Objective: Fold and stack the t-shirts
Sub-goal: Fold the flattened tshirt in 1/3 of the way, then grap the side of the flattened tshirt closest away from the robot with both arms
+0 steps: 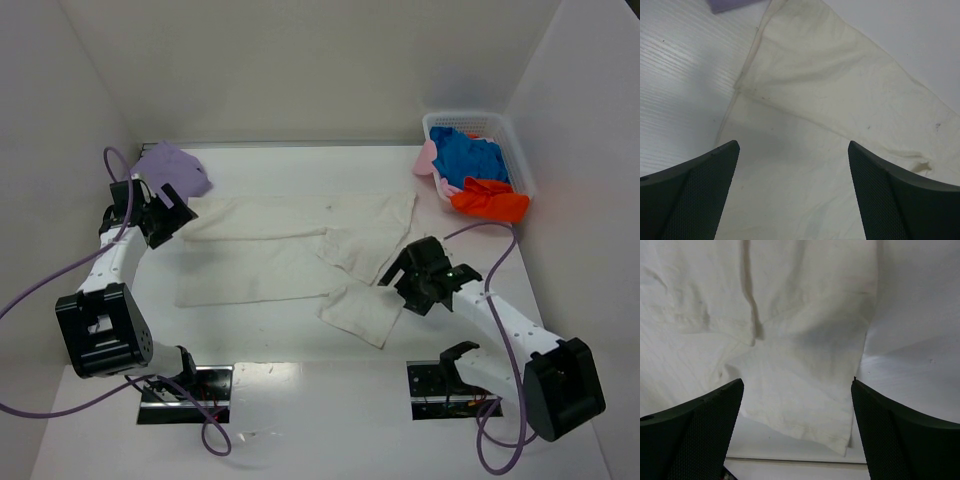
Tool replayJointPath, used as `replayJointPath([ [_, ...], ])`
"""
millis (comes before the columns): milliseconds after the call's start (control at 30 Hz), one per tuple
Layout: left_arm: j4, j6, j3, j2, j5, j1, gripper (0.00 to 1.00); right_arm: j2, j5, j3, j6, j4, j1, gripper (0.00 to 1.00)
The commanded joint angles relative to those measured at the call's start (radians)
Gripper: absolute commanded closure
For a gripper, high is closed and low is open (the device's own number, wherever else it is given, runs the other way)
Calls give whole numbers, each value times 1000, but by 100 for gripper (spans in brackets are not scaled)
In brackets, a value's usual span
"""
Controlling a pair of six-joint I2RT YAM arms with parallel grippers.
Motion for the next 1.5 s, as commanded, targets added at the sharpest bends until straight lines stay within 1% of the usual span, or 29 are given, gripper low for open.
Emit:
replayJointPath([
  [0,17,-26,-2,-13,-15,6,3,19,11,-18,6,-48,58,7],
  [133,7,-26,-2,-13,-15,16,3,93,34,-18,6,-57,121,8],
  [300,7,-26,-2,-23,-15,16,3,102,70,-9,15,-57,142,8],
  [533,-26,-47,-2,-33,-50,16,3,111,80,0,24,-66,151,24],
  [567,-26,-47,-13,-33,-51,16,3,111,80,0,34,-66,151,30],
  [667,-49,-67,-13,-88,-100,16,2,136,80,10,34,-66,161,38],
  [700,-49,-67,-23,-89,-100,16,2,149,80,19,34,-66,173,42],
  [733,-49,-67,-23,-101,-100,16,0,165,80,19,34,-66,173,43],
  [933,-98,-40,-13,-67,-54,16,0,221,90,53,43,-75,202,43],
  [967,-98,-40,-13,-67,-41,16,0,222,90,53,43,-75,202,45],
  [1000,-98,-31,-23,-67,-41,16,0,232,90,53,43,-75,202,48],
  [1033,-98,-31,-23,-67,-26,16,0,232,90,53,43,-75,202,56],
  [1133,-140,-31,-23,-67,-6,16,0,232,90,53,53,-75,202,69],
  [1167,-157,-31,-14,-67,21,16,0,232,90,53,54,-75,202,77],
  [1200,-184,-31,-14,-67,41,25,0,232,90,53,54,-75,202,81],
  [1233,-184,-49,-14,-78,64,25,2,223,102,62,54,-75,202,83],
  [1300,-195,-80,-63,-119,115,25,3,223,123,71,54,-75,202,88],
  [1367,-195,-130,-103,-156,115,25,7,234,123,94,44,-65,202,88],
  [1400,-215,-130,-127,-156,98,25,7,246,123,103,35,-65,202,89],
  [1467,-244,-141,-128,-156,69,25,8,280,111,117,26,-43,202,90],
])
